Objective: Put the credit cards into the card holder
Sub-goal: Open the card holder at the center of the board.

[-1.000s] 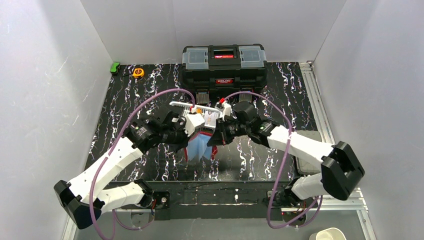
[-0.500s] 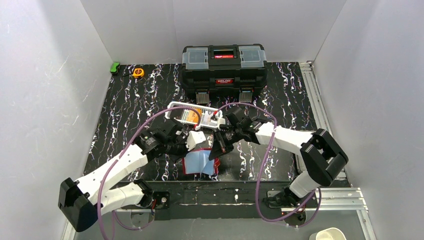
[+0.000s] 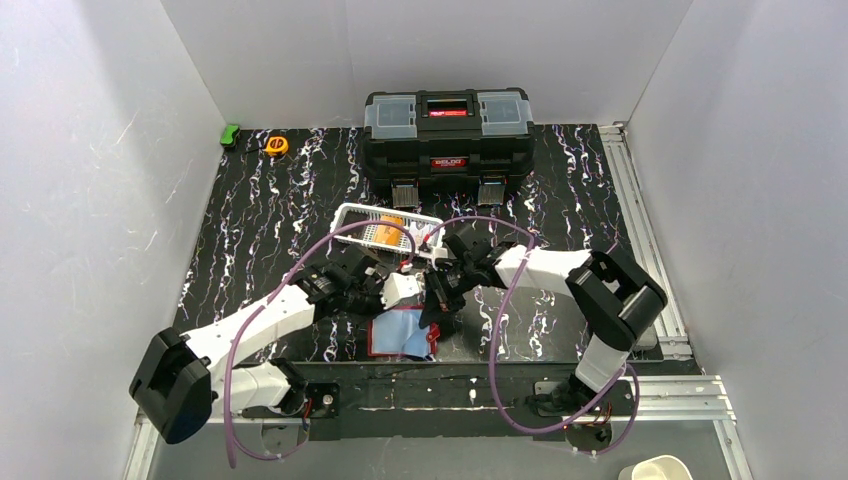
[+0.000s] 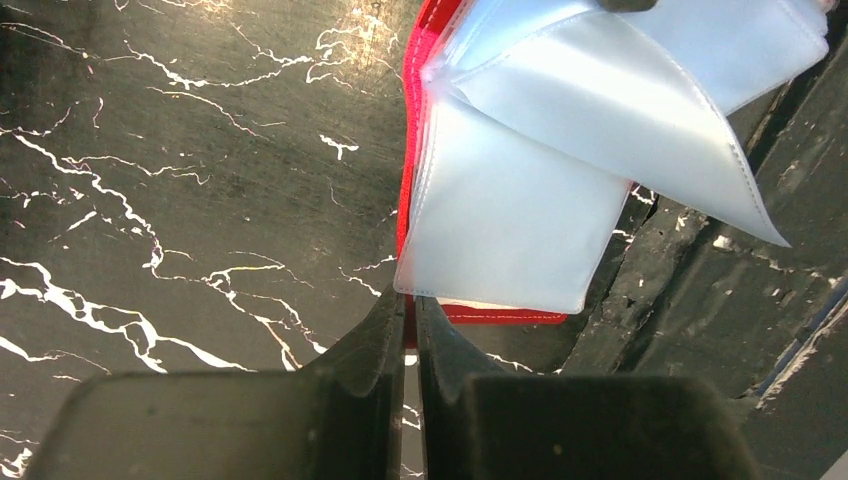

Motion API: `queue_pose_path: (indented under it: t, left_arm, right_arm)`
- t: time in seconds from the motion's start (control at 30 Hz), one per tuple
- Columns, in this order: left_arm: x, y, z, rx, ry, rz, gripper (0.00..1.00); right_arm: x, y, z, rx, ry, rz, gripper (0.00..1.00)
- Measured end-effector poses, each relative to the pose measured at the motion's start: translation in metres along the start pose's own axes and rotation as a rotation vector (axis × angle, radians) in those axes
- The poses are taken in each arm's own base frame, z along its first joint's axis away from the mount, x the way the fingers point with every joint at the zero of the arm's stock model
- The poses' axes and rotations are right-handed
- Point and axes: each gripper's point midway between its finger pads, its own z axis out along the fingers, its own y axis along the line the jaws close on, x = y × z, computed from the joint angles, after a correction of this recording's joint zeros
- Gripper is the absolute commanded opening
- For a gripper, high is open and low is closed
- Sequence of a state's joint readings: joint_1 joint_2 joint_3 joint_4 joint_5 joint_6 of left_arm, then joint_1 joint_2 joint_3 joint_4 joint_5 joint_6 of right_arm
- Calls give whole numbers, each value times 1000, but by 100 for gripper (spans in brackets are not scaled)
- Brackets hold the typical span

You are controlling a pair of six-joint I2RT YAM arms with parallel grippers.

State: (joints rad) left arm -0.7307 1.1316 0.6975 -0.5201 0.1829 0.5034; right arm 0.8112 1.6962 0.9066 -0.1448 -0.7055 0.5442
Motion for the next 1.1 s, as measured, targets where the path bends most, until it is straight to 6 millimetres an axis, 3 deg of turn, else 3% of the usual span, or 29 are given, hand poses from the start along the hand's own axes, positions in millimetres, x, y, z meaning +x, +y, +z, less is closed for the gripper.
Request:
queue_pose_path:
  t: [0.07, 0.27, 0.43, 0.63, 0.93, 1.1]
  left_arm:
    - [1, 0, 1, 2, 3, 16, 0]
    - [3, 3, 7, 0, 10, 38, 0]
    - [3, 8, 12, -16, 21, 55, 0]
    - [6, 11, 15, -24, 38, 66, 0]
    - [12, 7, 13, -15, 66, 26, 0]
    - [11, 5, 8, -16, 75, -17, 0]
  right_arm:
    - [0, -4, 3, 5, 3, 0, 3]
    - [2, -21, 13, 39, 17, 0, 41]
    - [9, -35, 15, 76, 23, -3, 53]
    - [-3, -35, 9, 112, -42, -35, 59]
    - [-26, -49, -14, 229, -165, -41, 64]
    - [-39, -47, -34, 293, -251, -68, 64]
